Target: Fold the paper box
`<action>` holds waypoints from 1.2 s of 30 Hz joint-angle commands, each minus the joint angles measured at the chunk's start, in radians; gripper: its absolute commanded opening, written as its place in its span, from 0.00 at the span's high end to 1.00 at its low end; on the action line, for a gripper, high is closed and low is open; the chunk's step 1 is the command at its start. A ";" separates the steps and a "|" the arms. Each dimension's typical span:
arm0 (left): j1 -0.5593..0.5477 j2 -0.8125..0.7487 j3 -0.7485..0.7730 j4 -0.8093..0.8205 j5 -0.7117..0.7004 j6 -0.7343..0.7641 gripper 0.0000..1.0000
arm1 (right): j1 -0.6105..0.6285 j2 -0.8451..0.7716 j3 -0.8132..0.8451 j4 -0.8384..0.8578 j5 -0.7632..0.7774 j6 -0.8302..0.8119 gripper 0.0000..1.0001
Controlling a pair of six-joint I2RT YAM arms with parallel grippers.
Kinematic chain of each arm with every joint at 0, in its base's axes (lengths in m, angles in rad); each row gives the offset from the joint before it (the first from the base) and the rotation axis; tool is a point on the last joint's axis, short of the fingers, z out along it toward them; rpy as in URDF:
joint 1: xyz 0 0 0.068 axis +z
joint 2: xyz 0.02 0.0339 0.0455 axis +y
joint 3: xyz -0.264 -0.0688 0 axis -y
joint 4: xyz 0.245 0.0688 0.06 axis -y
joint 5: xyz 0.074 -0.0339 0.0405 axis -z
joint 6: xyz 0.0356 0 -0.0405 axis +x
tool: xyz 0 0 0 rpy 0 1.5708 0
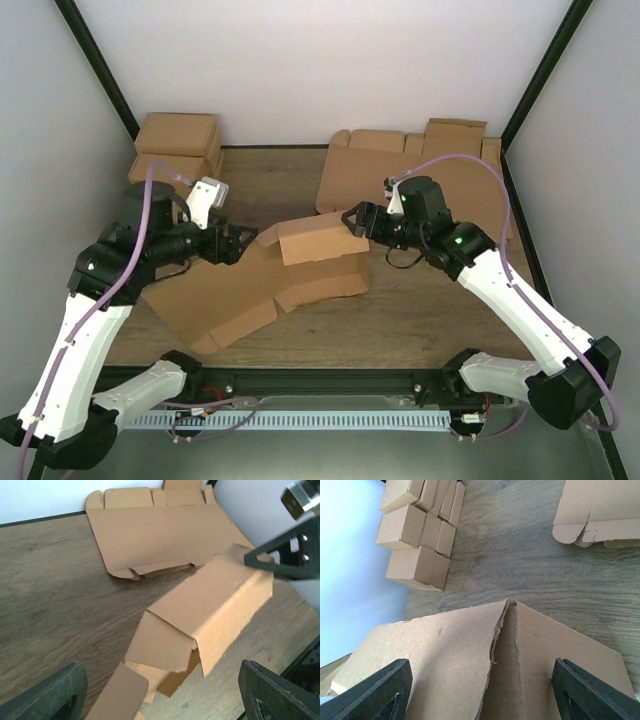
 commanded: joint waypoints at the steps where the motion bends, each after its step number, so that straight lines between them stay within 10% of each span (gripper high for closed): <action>1: -0.045 -0.023 -0.024 -0.038 -0.017 0.122 0.15 | -0.005 0.014 0.045 0.007 -0.015 -0.013 0.21; 23: -0.159 -0.015 -0.026 -0.250 -0.336 0.426 0.26 | -0.006 0.016 0.044 0.001 -0.018 -0.020 0.20; 36: -0.219 0.031 -0.036 -0.304 -0.353 0.407 0.63 | -0.006 0.009 0.038 -0.003 -0.022 -0.018 0.20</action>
